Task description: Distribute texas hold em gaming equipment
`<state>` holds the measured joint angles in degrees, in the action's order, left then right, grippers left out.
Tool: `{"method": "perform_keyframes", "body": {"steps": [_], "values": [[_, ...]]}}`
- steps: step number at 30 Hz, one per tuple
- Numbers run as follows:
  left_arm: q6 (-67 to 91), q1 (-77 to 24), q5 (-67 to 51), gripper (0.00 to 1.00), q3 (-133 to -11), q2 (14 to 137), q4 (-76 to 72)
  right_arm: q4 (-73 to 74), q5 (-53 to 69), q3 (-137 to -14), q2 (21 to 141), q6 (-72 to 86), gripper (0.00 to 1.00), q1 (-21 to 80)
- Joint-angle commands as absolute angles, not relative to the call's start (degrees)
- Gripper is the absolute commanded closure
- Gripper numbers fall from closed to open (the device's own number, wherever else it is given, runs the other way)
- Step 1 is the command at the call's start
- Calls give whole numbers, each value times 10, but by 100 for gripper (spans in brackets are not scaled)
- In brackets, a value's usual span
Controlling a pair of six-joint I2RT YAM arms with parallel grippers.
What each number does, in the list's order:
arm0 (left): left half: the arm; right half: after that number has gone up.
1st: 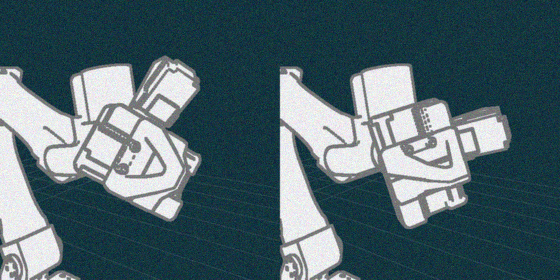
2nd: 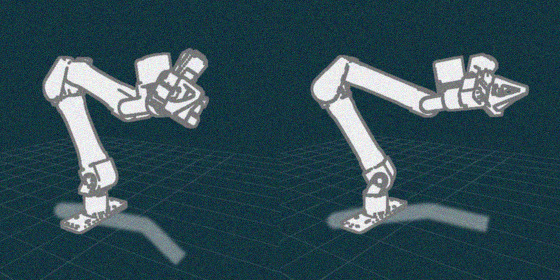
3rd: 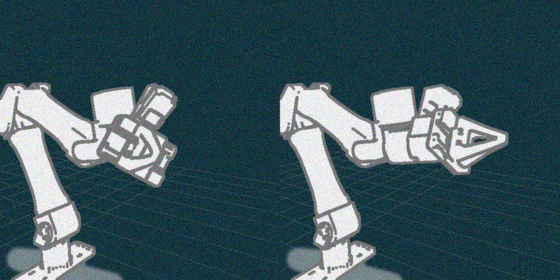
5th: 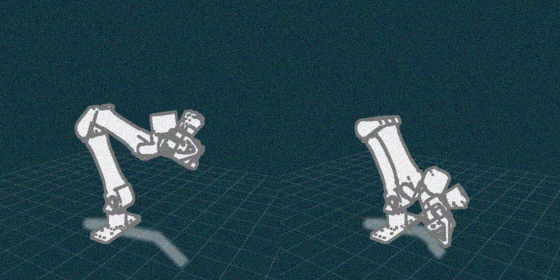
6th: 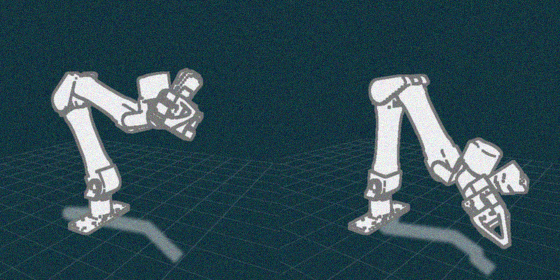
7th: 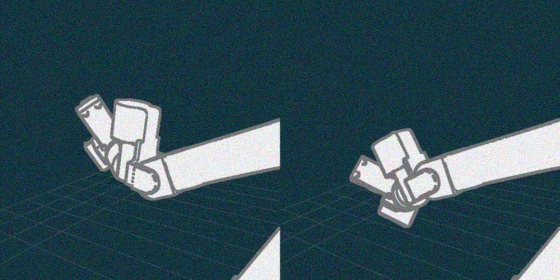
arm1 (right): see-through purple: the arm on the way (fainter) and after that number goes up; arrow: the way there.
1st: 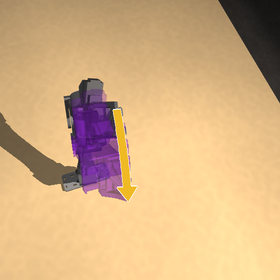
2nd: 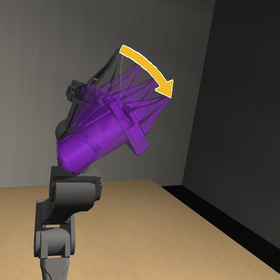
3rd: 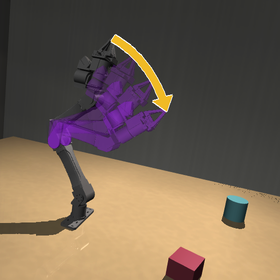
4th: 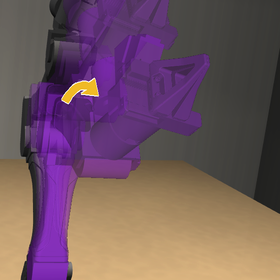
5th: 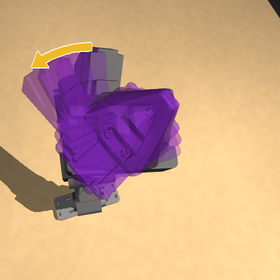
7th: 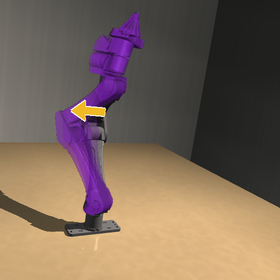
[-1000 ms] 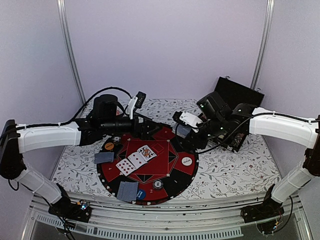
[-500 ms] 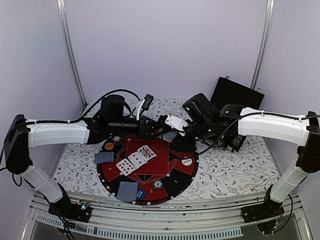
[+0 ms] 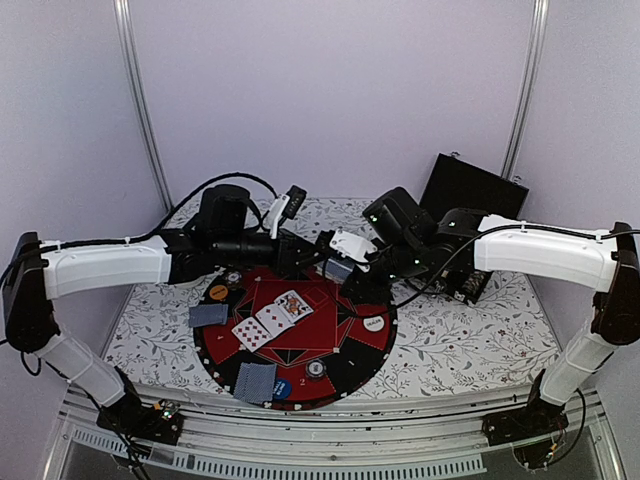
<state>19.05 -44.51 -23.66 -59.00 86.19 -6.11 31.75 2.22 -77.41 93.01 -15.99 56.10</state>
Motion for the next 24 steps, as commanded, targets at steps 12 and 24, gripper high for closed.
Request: {"method": "perform_keyframes", "body": {"steps": [12, 24], "values": [[162, -438, -204, 100, -594, 819, -11, 313, 1, -769, 917, -174, 60, 564], [162, -340, -248, 100, -590, 783, 48, 313, 0, -712, 895, -163, 61, 480]]}}
